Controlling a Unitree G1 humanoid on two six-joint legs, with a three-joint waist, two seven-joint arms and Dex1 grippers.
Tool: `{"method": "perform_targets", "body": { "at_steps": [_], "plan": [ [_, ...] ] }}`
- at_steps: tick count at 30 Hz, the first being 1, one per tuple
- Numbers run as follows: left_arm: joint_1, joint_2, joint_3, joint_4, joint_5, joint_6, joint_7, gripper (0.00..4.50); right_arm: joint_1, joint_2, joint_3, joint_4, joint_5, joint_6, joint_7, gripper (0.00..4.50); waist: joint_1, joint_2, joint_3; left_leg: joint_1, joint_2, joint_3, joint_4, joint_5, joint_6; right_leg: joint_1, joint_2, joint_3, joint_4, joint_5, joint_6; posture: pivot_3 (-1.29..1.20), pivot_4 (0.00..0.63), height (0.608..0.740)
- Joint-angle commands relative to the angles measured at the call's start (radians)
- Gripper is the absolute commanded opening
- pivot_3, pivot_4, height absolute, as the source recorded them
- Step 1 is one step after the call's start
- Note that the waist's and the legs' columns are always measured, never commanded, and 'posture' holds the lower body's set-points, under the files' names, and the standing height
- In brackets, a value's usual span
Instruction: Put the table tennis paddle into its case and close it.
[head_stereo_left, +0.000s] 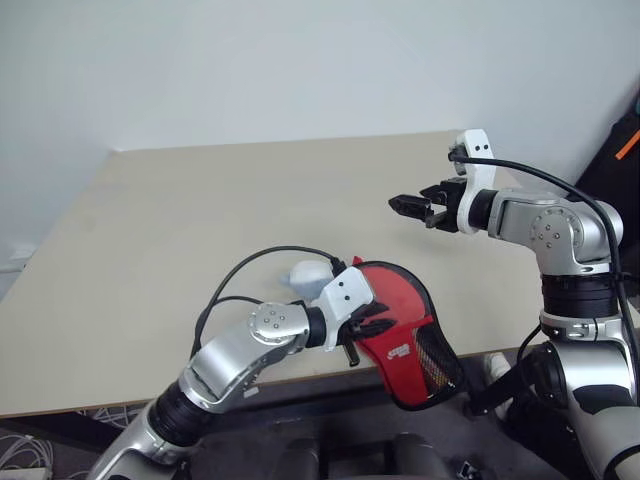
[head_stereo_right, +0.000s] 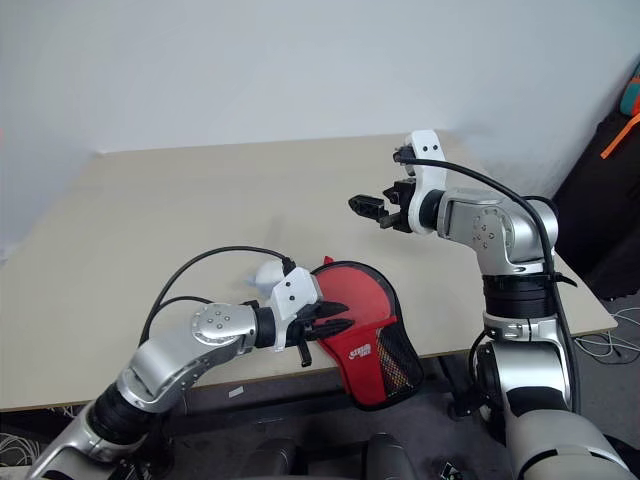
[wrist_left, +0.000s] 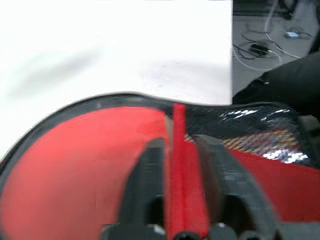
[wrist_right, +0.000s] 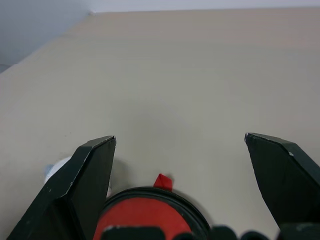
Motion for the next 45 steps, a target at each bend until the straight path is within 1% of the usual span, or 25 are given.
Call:
{"method": "perform_targets", "body": {
  "at_steps": [1, 9, 12, 16, 21, 27, 33, 41, 45],
  "plan": [
    [0.020, -0.027, 0.000, 0.020, 0.028, -0.038, -0.030, 0.05, -0.065, -0.003, 0.021, 0.034, -0.028, -0.069, 0.042, 4.50, 0.000, 0.000, 0.000, 0.000, 0.000, 0.000, 0.000, 0.000, 0.000, 0.000, 0.000, 0.000, 0.000, 0.000, 0.000, 0.00, 0.000, 0.740],
    [0.094, -0.051, -0.045, 0.098, 0.143, -0.180, -0.096, 0.05, -0.172, 0.045, 0.111, 0.214, -0.107, -0.207, 0.157, 4.50, -0.001, 0.000, 0.000, 0.000, 0.001, 0.000, 0.000, 0.000, 0.000, 0.000, 0.001, 0.000, 0.001, 0.001, 0.002, 0.00, 0.000, 0.740],
    [0.107, -0.087, -0.059, 0.148, 0.193, -0.230, -0.087, 0.05, -0.218, 0.083, 0.203, 0.278, -0.140, -0.258, 0.275, 4.50, 0.000, 0.000, 0.000, 0.000, 0.001, -0.001, 0.000, 0.000, 0.000, 0.000, 0.001, 0.000, 0.001, 0.001, 0.002, 0.00, 0.000, 0.740],
    [0.120, -0.128, -0.046, 0.202, 0.235, -0.299, -0.088, 0.05, -0.240, 0.113, 0.300, 0.308, -0.171, -0.304, 0.425, 4.50, 0.001, 0.000, 0.000, 0.000, 0.001, -0.001, 0.000, 0.000, 0.000, 0.000, 0.001, -0.001, 0.002, 0.001, 0.002, 0.00, 0.000, 0.740],
    [0.109, -0.171, -0.037, 0.244, 0.267, -0.342, -0.095, 0.05, -0.263, 0.170, 0.380, 0.375, -0.221, -0.378, 0.538, 4.50, 0.000, 0.000, 0.000, 0.000, 0.001, -0.002, 0.002, 0.000, 0.000, 0.001, 0.001, -0.001, 0.003, 0.002, 0.003, 0.00, 0.000, 0.740],
    [0.078, -0.209, -0.031, 0.251, 0.293, -0.341, -0.107, 0.05, -0.299, 0.251, 0.391, 0.513, -0.289, -0.467, 0.566, 4.50, 0.001, 0.000, 0.000, 0.000, 0.001, -0.003, 0.003, 0.000, 0.000, 0.001, 0.001, -0.002, 0.003, 0.002, 0.003, 0.00, 0.000, 0.740],
    [0.084, -0.240, -0.018, 0.310, 0.313, -0.353, -0.096, 0.05, -0.304, 0.287, 0.375, 0.560, -0.318, -0.481, 0.579, 4.50, 0.000, 0.001, 0.000, 0.000, 0.001, -0.003, 0.003, 0.000, 0.000, 0.001, 0.001, -0.002, 0.004, 0.002, 0.003, 0.00, 0.000, 0.740],
    [0.093, -0.270, -0.012, 0.436, 0.366, -0.452, -0.064, 0.05, -0.323, 0.336, 0.371, 0.683, -0.358, -0.516, 0.593, 4.50, 0.000, 0.001, -0.001, 0.001, 0.001, -0.003, 0.004, 0.000, 0.000, 0.002, 0.001, -0.002, 0.004, 0.002, 0.002, 0.00, 0.000, 0.740],
    [0.094, -0.274, -0.014, 0.458, 0.375, -0.469, -0.072, 0.05, -0.347, 0.371, 0.366, 0.774, -0.387, -0.558, 0.589, 4.50, 0.000, 0.001, -0.001, 0.001, 0.001, -0.004, 0.004, 0.000, 0.000, 0.002, 0.002, -0.002, 0.004, 0.002, 0.002, 0.00, 0.000, 0.740]
  ]
}}
